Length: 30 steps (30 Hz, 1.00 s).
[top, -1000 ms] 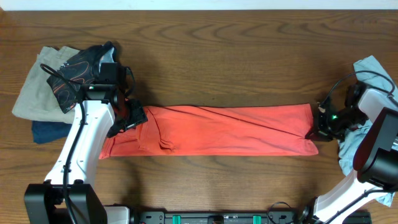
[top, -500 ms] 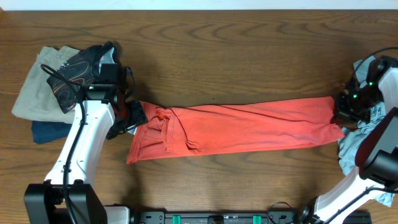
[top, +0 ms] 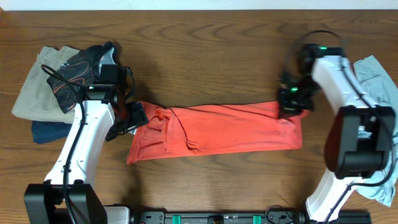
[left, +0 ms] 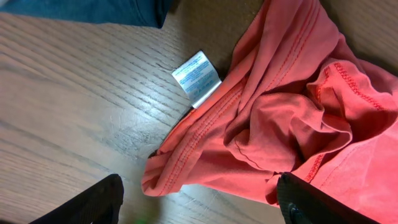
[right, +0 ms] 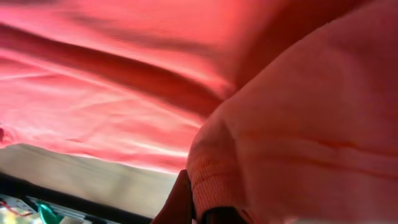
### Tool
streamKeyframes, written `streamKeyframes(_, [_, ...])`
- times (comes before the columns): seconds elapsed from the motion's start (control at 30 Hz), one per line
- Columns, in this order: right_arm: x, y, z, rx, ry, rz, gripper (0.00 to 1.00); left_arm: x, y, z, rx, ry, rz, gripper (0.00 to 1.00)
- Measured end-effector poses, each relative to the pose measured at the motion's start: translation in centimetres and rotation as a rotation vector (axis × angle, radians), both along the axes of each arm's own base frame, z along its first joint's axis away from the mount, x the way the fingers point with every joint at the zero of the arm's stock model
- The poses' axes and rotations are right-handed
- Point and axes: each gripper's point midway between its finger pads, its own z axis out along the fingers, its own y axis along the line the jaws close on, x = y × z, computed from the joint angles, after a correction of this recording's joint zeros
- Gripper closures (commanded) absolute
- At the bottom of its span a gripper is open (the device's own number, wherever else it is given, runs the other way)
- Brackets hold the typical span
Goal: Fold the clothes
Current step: 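Fold the right end over toward the center with the right gripper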
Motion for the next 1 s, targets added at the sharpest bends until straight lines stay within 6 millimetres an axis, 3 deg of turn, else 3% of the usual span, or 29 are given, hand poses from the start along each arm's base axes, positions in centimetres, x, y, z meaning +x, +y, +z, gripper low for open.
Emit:
streamKeyframes(0.17, [0.2, 5.2, -0.4, -0.001, -0.048, 0.073, 0.99, 0.0, 0.0, 0.0, 0.0, 0.002, 0.0, 0.19])
streamKeyframes(0.33, [-1.0, 8.9, -0.9, -0.008, -0.052, 0.123, 0.98, 0.0, 0.0, 0.0, 0.0, 0.002, 0.0, 0.19])
streamKeyframes(0.53, [-2.3, 10.7, -1.0, -0.022, -0.033, 0.142, 0.98, 0.0, 0.0, 0.0, 0.0, 0.002, 0.0, 0.19])
streamKeyframes(0.8, [-3.4, 11.7, -0.9, -0.037, -0.008, 0.151, 0.99, -0.1, 0.0, 0.0, 0.0, 0.003, 0.0, 0.19])
streamKeyframes(0.87, [-3.7, 11.9, -0.9, -0.04, -0.002, 0.159, 0.93, -0.1, 0.0, 0.0, 0.0, 0.003, 0.0, 0.19])
streamKeyframes(1.0, [-3.0, 12.6, -1.1, -0.019, -0.039, 0.157, 0.94, -0.1, 0.0, 0.0, 0.0, 0.003, 0.0, 0.19])
